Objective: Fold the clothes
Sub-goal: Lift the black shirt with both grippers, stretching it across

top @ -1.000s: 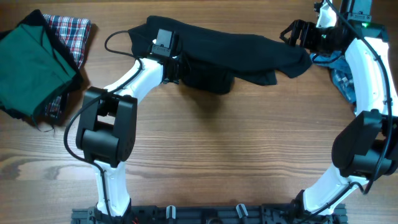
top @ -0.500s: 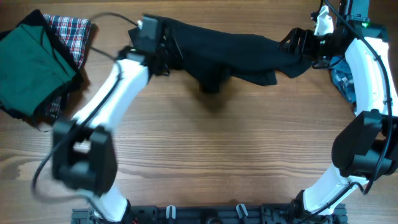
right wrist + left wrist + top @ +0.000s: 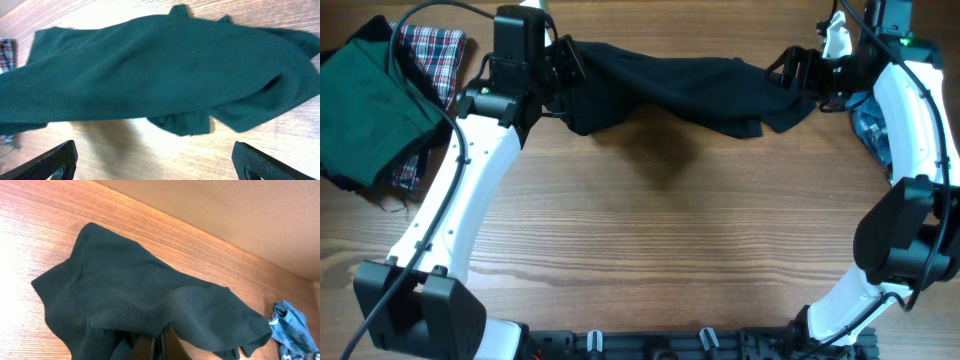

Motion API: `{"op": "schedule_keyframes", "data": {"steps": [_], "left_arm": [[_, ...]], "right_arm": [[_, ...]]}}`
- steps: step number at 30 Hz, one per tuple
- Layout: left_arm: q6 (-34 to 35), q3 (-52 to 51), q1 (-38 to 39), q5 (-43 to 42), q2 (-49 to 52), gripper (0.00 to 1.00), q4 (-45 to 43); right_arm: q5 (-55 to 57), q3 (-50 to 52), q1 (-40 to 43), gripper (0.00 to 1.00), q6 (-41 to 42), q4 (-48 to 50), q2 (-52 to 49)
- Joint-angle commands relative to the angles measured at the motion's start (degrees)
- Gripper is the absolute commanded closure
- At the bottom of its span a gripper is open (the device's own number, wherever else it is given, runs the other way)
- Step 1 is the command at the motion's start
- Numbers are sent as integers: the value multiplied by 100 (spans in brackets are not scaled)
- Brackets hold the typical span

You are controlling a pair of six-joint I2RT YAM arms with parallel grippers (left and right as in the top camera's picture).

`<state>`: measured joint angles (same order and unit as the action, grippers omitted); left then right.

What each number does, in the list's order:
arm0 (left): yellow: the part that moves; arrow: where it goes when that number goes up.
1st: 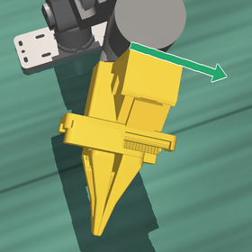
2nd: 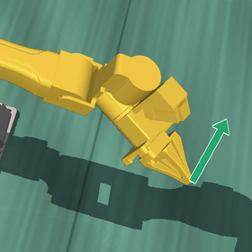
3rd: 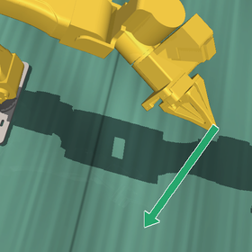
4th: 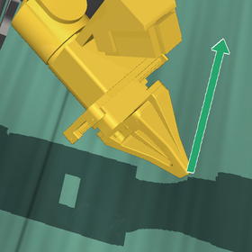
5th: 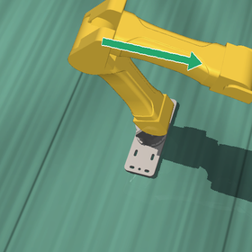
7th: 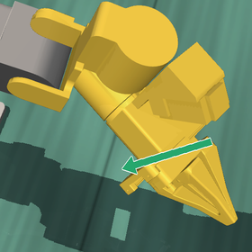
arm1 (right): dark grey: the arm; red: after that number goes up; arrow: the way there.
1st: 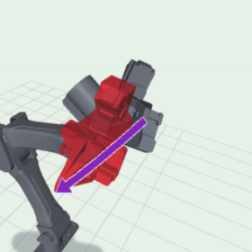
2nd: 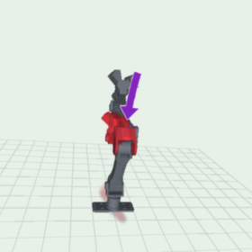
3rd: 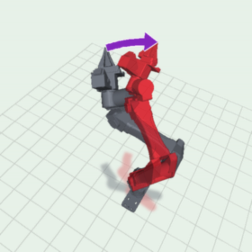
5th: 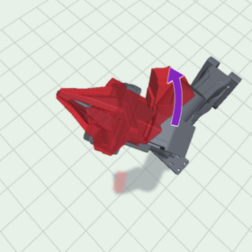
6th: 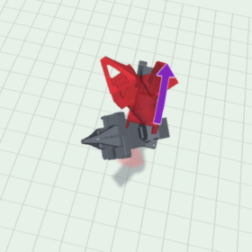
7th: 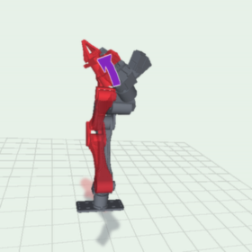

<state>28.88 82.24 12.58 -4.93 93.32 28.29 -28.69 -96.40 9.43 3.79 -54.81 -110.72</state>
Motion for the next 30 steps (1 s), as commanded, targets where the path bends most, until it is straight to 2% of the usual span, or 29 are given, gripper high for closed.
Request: {"op": "schedule_keyframes", "data": {"steps": [1,12,22,30], "left_arm": [[-308,66,-79,256,-407,96,-26],[-326,66,-249,365,-1451,96,-2],[-474,66,-249,807,-1493,96,118],[-601,66,-317,809,-1488,96,328]], "right_arm": [[234,302,-35,0,-146,297,-339],[234,354,-155,0,-254,415,-439],[761,584,-680,1,-522,-295,-439],[1451,1742,-802,1,514,778,-439]]}}
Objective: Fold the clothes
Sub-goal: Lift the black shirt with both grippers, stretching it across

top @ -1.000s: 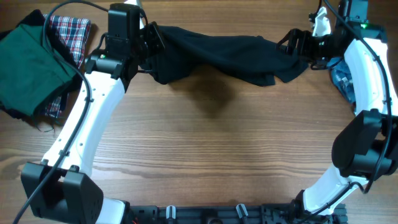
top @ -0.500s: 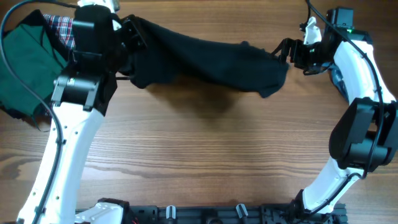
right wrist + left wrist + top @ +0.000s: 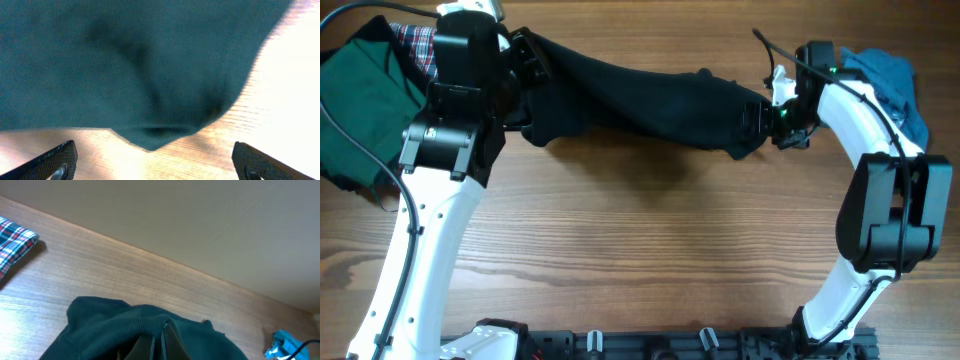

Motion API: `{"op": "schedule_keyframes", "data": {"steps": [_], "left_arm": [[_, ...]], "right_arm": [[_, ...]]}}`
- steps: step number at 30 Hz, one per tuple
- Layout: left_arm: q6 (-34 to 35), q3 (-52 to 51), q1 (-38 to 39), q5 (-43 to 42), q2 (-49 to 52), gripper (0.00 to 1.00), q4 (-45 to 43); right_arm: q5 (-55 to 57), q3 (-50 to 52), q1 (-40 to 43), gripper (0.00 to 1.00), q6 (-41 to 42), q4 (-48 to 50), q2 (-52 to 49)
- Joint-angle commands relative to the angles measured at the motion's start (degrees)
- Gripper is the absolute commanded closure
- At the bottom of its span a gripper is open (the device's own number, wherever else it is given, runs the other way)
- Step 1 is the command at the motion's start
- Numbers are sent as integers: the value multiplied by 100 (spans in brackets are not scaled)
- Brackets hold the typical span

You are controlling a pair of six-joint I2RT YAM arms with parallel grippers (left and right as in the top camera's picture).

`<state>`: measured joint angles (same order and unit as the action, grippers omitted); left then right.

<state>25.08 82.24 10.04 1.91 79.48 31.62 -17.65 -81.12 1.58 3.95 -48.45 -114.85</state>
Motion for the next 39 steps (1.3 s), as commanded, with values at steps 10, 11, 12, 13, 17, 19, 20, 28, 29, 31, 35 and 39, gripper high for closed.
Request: {"op": "schedule_keyframes", "data": {"steps": [10,11,12,13,17,19,20,28,29,31,35,39], "left_arm": [[-221,63,-63,125,-94,96,7],[-221,63,-63,125,-94,96,26],[-221,63,-63,125,-94,96,46],[-223,63,-63,125,-94,96,85],[-223,63,-63,127,-94,96,188],[-223,63,-63,140,-94,96,192],[-221,63,-63,140,-94,96,190],[-221,63,-63,140,-94,96,205],[-223,63,-63,142,-94,96,212],[-223,63,-63,142,-94,96,219],[-223,63,-63,142,-94,96,229],[-221,63,-63,184,-94,96,229]], "right_arm": [[435,251,-367,12,1147,549,-26],[437,251,-444,14,1174,595,-26],[439,251,-494,15,1172,623,-26],[516,251,-551,16,1237,640,-26],[787,251,-625,21,1322,638,-26],[968,251,-625,25,1429,640,-26],[1047,251,-625,27,1432,654,-26],[1279,348,-625,74,1471,787,-33],[1276,404,-623,75,1473,828,-35],[1276,560,-623,78,1480,918,-35],[1279,667,-623,96,1554,1008,-35],[1276,656,-623,96,1545,1117,-33]]}}
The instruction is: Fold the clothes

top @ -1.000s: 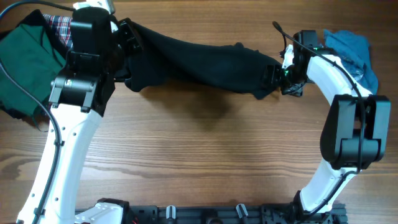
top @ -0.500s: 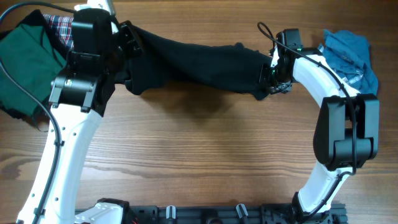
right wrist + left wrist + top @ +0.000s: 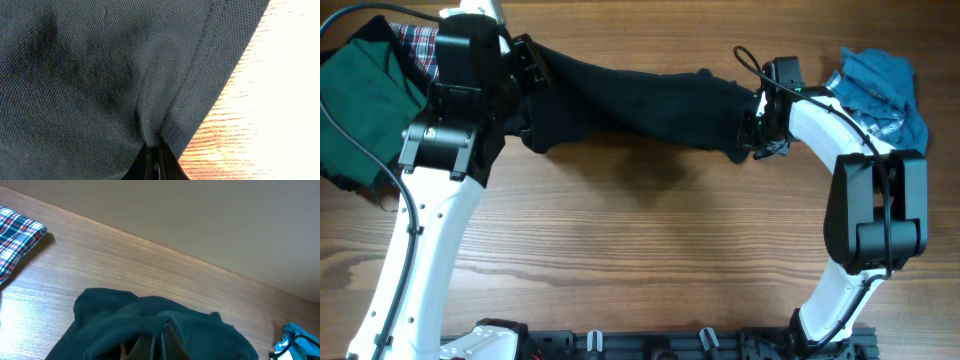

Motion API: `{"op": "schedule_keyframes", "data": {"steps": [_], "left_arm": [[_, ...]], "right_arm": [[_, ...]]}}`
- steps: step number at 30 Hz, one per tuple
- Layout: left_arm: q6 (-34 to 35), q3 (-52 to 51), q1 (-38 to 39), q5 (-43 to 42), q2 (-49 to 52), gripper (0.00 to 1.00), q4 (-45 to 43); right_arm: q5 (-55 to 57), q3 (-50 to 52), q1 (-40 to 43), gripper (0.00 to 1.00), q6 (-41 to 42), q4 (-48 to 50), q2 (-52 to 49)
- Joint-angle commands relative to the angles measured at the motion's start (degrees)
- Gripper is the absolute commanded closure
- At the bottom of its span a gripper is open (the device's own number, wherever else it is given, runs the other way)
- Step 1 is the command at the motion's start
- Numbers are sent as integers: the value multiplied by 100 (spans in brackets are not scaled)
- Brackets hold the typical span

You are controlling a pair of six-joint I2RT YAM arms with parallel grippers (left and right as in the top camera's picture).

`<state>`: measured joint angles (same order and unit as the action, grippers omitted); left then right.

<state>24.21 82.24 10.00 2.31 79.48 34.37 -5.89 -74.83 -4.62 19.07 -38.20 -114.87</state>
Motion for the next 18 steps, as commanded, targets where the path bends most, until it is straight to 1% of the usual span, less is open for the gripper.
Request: {"op": "schedule_keyframes", "data": {"steps": [1,2,5,9,14,16,18], "left_arm": [[-136,63,-59,214,-94,96,-46],[-136,63,-63,363,-94,96,-46],[-136,63,-157,358,-94,96,-42],[-133,63,-358,356,-94,96,-42],[-133,63,-562,356,-94,96,-177],[-133,92,-605,356,-107,96,-385],[-138,223,-605,356,-111,96,-391]], "right_arm": [[101,-35,-2,96,-55,116,-31],[101,-186,0,96,-153,87,-28],[72,-601,66,96,-411,-37,105],[28,-1735,271,96,-1102,-472,413],[-52,-3187,501,96,-1965,-901,564],[-31,-3812,579,96,-2059,-1121,713],[-35,-4052,656,96,-2055,-1244,809]]}}
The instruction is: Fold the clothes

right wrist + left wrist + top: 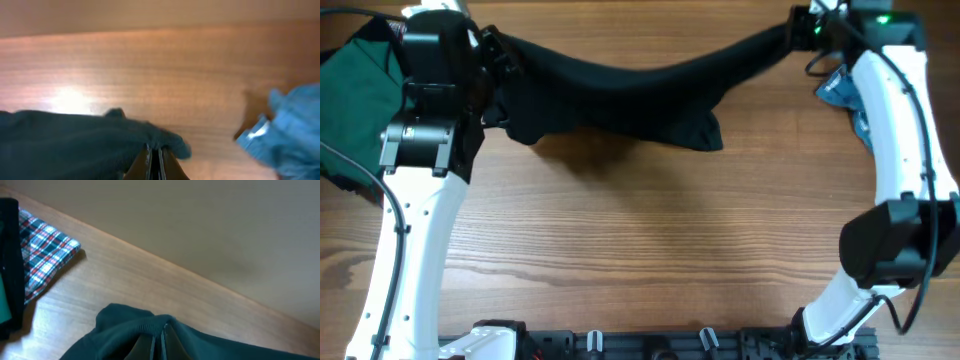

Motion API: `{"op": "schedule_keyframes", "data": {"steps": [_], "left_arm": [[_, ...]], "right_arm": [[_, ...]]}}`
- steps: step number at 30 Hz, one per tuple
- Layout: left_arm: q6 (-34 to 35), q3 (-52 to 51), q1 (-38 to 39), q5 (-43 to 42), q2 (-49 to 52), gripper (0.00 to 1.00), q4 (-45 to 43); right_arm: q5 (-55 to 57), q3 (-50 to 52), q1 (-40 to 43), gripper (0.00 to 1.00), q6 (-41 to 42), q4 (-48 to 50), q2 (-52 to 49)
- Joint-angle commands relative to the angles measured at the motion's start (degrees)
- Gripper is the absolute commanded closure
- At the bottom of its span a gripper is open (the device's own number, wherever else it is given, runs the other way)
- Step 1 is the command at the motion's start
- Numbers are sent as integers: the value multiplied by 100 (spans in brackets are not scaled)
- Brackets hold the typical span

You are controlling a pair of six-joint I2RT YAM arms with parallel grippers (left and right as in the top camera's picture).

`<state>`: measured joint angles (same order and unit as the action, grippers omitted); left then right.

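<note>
A dark green garment (620,85) hangs stretched across the back of the table, sagging in the middle. My left gripper (490,55) is shut on its left end, the ribbed edge pinched between the fingers (162,330). My right gripper (802,27) is shut on its right end at the far back right, cloth bunched at the fingertips (155,150). A loose flap (705,130) droops below the right half.
A folded green garment (355,100) on a plaid cloth (45,250) lies at the back left. A crumpled blue garment (845,95) lies at the back right, beside the right arm (900,110). Bare wooden tabletop (650,240) fills the front.
My right gripper has moved up and to the far back right corner with the garment's end, pulling the cloth taut. My left gripper shifted slightly left and back, still holding.
My left gripper held the garment's left end while my right gripper was open beside its right end. The right gripper then stood open close against the cloth, then was shut on it. Now both grippers hold the garment stretched and raised.
</note>
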<state>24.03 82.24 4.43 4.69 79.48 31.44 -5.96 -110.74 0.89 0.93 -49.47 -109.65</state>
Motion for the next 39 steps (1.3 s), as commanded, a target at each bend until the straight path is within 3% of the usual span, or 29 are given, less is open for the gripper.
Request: {"op": "schedule_keyframes", "data": {"steps": [1,14,20,21,22,23,24,30,39], "left_arm": [[-122,275,-48,118,-114,96,-98],[-133,1641,-44,118,-186,96,-72],[-133,1641,-42,-79,-179,96,286],[-133,1641,-42,-76,-179,96,350],[-136,1641,-42,-76,-179,96,393],[-136,1641,-42,-74,-179,96,420],[-136,1641,-42,-76,-179,96,426],[-136,1641,-42,-76,-179,96,575],[-136,1639,-42,-76,-28,96,979]], "right_arm": [[-28,-529,140,96,-240,-149,345],[-282,-601,660,96,-227,-249,1952],[-839,-581,658,95,105,-949,1700],[-1023,-581,658,83,103,-1108,1611],[-1373,-557,658,59,92,-1346,1449],[-1777,-487,658,44,52,-1547,1283],[-2044,-417,658,41,50,-1661,1154],[-3665,-96,442,31,-463,-1875,133],[-3919,101,-748,29,-584,-1768,-1290]]}}
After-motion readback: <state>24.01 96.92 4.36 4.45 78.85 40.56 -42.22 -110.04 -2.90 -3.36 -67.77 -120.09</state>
